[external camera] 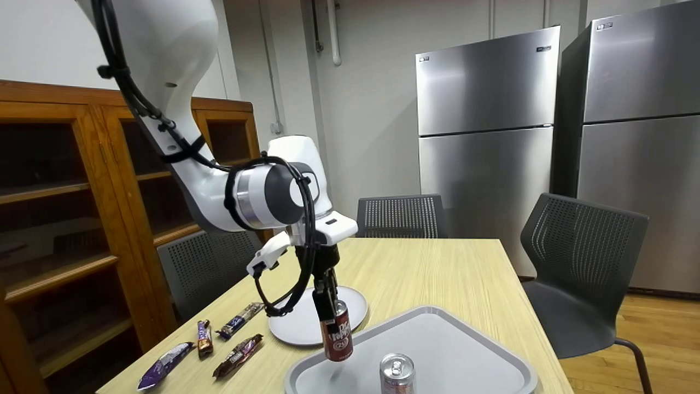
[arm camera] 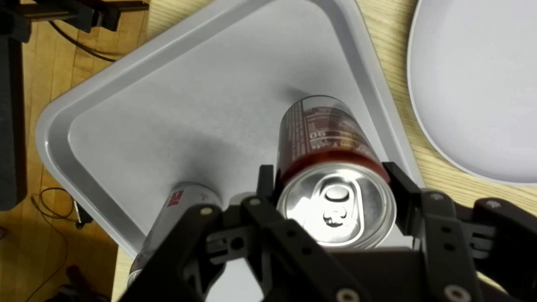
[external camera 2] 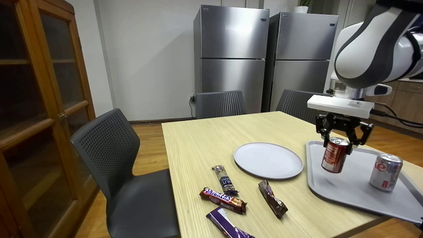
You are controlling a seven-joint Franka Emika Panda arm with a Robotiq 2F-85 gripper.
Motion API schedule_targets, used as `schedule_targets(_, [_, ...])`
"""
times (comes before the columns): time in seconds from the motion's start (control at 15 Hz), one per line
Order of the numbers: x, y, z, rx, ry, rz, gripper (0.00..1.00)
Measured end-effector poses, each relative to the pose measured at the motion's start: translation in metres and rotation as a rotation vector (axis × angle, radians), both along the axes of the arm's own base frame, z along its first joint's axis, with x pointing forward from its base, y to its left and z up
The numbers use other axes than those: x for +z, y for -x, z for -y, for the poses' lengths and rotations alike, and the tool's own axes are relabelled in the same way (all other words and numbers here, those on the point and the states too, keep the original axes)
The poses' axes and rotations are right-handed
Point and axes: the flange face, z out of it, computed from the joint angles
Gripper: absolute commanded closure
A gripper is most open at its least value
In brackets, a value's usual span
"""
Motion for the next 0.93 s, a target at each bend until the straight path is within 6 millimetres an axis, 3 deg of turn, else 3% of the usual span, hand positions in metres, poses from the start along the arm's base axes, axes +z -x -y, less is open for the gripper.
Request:
schedule_targets(0.4, [0.032,-0.005,-0.029,0.077,-0.001,0.043,0.61])
schedule_targets(0.93, [0.039,-0.015,-0.077,0.188,-0.007,0.057,0.61])
